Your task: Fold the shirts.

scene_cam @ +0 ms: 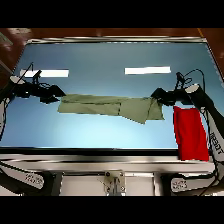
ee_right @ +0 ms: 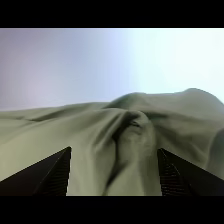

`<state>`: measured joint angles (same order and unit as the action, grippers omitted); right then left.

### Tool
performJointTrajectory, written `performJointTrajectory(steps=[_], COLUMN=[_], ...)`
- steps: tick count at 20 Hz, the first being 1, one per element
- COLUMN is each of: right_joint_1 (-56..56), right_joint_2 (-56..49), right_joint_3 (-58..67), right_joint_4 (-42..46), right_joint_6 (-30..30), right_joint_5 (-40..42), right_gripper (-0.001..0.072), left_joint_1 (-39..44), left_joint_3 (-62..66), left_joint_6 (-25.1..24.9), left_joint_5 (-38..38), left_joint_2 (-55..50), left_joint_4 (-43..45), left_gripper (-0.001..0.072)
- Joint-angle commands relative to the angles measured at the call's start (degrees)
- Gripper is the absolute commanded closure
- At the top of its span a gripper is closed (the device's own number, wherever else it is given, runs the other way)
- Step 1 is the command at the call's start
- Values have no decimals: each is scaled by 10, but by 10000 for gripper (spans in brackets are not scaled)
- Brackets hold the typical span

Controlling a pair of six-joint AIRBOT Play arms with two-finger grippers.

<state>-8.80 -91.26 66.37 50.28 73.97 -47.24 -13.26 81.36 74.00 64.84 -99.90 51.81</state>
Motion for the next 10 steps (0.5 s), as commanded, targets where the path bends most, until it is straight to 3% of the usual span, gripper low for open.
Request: performJointTrajectory(steps=[1, 3, 5, 10], right_joint_1=[-32, -65, -83, -63], right_joint_2=[31, 37, 21, -35], right_joint_3=[2, 2, 2, 2], right_joint_4=[100, 138, 120, 60], right_joint_6=[12, 58, 61, 49], right_joint_5=[-54, -111, -166, -144], right_gripper=[32, 32, 32, 32], left_joint_1=[-23, -37, -40, -25], left_joint_3=[35, 53, 54, 54], left_joint_6=[7, 24, 24, 23], left_joint_5=[120, 176, 191, 193], left_joint_2=[-9, -5, 10, 53], left_joint_4=[15, 15, 15, -20], left_gripper=[22, 44, 44, 44])
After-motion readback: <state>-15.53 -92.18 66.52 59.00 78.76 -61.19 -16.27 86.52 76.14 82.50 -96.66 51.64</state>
